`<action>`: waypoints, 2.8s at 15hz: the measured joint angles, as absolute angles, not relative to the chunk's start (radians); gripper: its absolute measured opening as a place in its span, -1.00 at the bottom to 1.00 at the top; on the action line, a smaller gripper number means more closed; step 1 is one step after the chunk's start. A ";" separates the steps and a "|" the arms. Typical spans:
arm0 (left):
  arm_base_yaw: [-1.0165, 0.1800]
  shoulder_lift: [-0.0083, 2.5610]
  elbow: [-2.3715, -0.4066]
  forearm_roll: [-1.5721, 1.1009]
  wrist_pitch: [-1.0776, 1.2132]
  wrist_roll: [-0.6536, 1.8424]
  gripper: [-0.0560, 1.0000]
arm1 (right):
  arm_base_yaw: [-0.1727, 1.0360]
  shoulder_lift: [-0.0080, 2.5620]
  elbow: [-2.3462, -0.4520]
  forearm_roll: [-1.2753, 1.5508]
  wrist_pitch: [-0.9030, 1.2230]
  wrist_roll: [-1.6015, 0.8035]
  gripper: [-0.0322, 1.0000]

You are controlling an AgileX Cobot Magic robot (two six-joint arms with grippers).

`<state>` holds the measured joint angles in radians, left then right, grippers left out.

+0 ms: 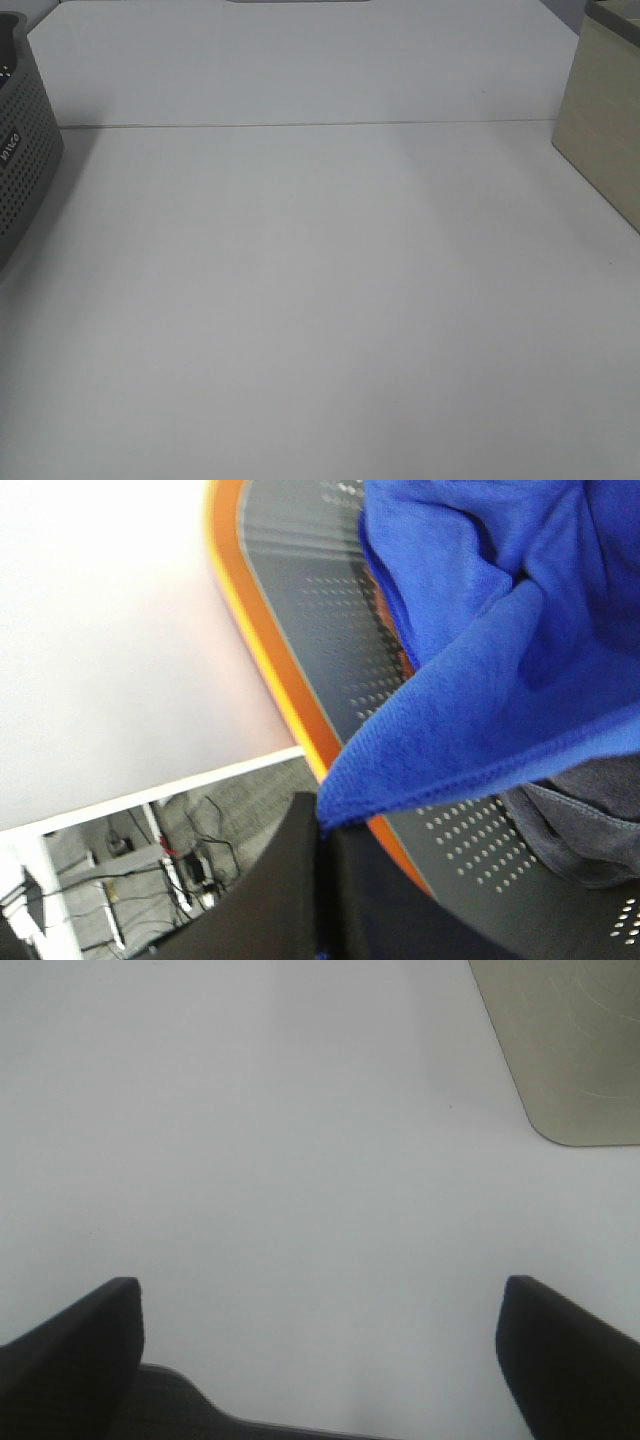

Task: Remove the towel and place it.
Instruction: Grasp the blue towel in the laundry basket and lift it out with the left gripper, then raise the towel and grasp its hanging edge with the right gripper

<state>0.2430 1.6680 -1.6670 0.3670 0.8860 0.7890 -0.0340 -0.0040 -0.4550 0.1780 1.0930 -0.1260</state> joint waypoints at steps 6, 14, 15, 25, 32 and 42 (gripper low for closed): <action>0.028 1.486 -1.667 0.415 0.824 0.797 -0.89 | -0.034 -0.004 -0.473 0.294 0.985 -0.319 0.85; -0.353 1.370 -1.693 0.584 0.756 0.792 -0.89 | -0.034 0.386 -0.475 0.795 0.962 -0.916 0.85; -0.397 1.369 -1.695 0.589 0.756 0.791 -0.89 | -0.034 0.452 -0.475 0.880 0.960 -1.010 0.85; -0.711 1.369 -1.695 0.592 0.761 0.790 -0.89 | -0.034 1.179 -0.478 1.671 1.095 -1.956 0.85; -0.727 1.389 -1.695 0.481 0.763 0.790 -0.89 | 0.159 1.578 -0.714 1.738 1.074 -2.100 0.80; -0.727 1.398 -1.695 0.391 0.762 0.790 -0.89 | 0.419 1.919 -1.148 1.738 1.016 -2.025 0.79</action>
